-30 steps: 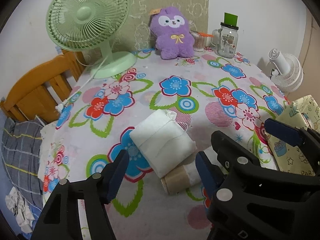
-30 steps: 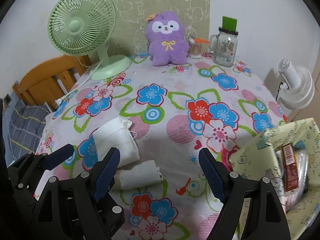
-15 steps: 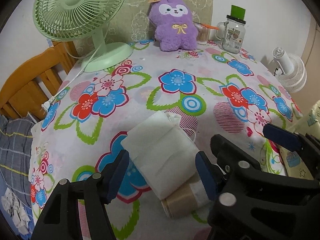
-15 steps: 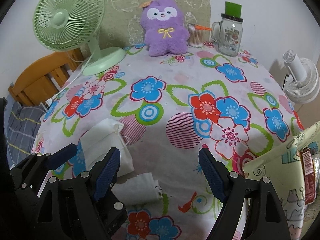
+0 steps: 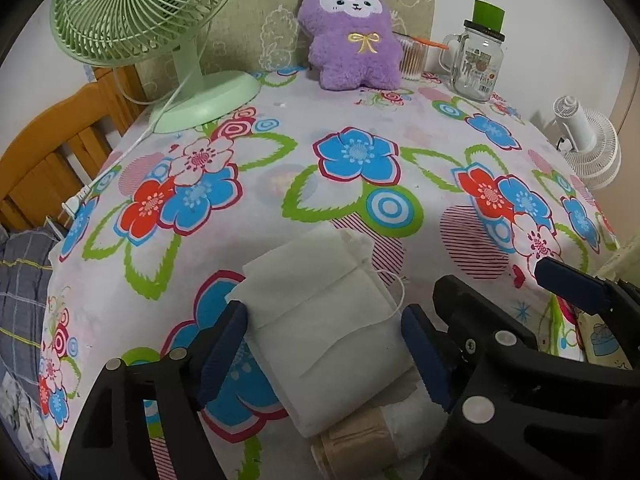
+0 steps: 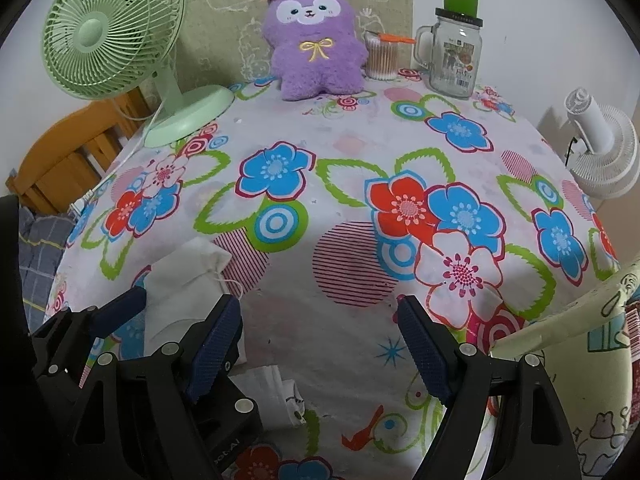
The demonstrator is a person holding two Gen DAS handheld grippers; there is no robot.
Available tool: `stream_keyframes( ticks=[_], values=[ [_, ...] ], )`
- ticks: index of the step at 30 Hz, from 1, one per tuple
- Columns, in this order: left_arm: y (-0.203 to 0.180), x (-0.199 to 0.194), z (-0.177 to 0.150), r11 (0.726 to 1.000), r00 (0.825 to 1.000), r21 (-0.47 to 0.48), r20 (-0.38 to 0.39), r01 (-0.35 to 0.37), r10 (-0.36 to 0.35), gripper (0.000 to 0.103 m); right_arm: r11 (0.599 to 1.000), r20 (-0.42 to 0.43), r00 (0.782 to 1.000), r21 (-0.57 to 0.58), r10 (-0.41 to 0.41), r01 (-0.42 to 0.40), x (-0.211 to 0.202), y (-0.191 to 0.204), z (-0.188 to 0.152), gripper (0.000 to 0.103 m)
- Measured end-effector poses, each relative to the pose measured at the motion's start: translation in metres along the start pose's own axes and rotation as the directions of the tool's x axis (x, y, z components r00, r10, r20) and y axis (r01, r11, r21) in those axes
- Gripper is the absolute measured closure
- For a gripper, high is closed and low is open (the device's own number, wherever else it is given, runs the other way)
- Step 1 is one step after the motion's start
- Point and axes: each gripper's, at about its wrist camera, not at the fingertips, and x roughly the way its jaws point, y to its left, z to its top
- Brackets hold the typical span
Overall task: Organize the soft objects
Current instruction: 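Grasp the white cloth pouch with the left tool while the right tool grasps the rolled white pack, then carry the white pouch with the left tool while the right tool carries the rolled pack toward the yellow box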
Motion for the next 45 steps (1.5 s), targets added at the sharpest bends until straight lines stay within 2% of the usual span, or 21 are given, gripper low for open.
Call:
stream_keyframes(
  ticks=[5,8,13,17,25,34,42,45],
  values=[
    [0.0,0.002,-0.001,1.0,1.0,0.004,-0.012,0.022,-0.022,0.04,1.0,-0.005,1.0,-0.009,0.003,-0.003,0.001,0.003,-0.002,0.019],
    [-0.001,0.0,-0.003,0.999,0.999,0.023,-0.009,0.042,-0.042,0.058,1.0,-0.01,1.0,-0.01,0.009,-0.009,0.001,0.004,-0.003,0.019],
    [-0.002,-0.007,-0.006,0.996,0.998,0.052,-0.007,0.068,-0.068,0.07,1.0,-0.003,1.0,-0.024,0.004,-0.004,-0.005,0.008,-0.006,0.019],
    [-0.002,-0.011,-0.011,0.996,0.998,0.065,-0.008,0.068,-0.068,0.072,0.999,-0.001,1.0,-0.041,0.002,-0.002,-0.009,0.013,-0.011,0.019],
    [0.007,-0.033,-0.028,0.998,1.0,0.07,0.018,-0.01,0.009,0.072,0.995,0.022,0.999,-0.091,0.039,-0.037,-0.023,0.031,-0.021,0.019],
    [0.026,-0.043,-0.047,0.998,0.998,0.036,0.012,-0.056,0.056,0.072,0.987,-0.022,0.998,-0.146,0.065,-0.067,-0.02,0.05,-0.034,0.019],
    [0.035,-0.044,-0.06,0.999,0.999,0.006,0.005,-0.049,0.049,0.071,0.983,-0.043,0.996,-0.163,0.082,-0.088,-0.018,0.057,-0.041,0.019],
    [0.036,-0.047,-0.065,1.0,1.0,-0.007,0.003,-0.026,0.026,0.071,0.983,-0.05,0.996,-0.161,0.079,-0.086,-0.019,0.053,-0.046,0.019]
  ],
)
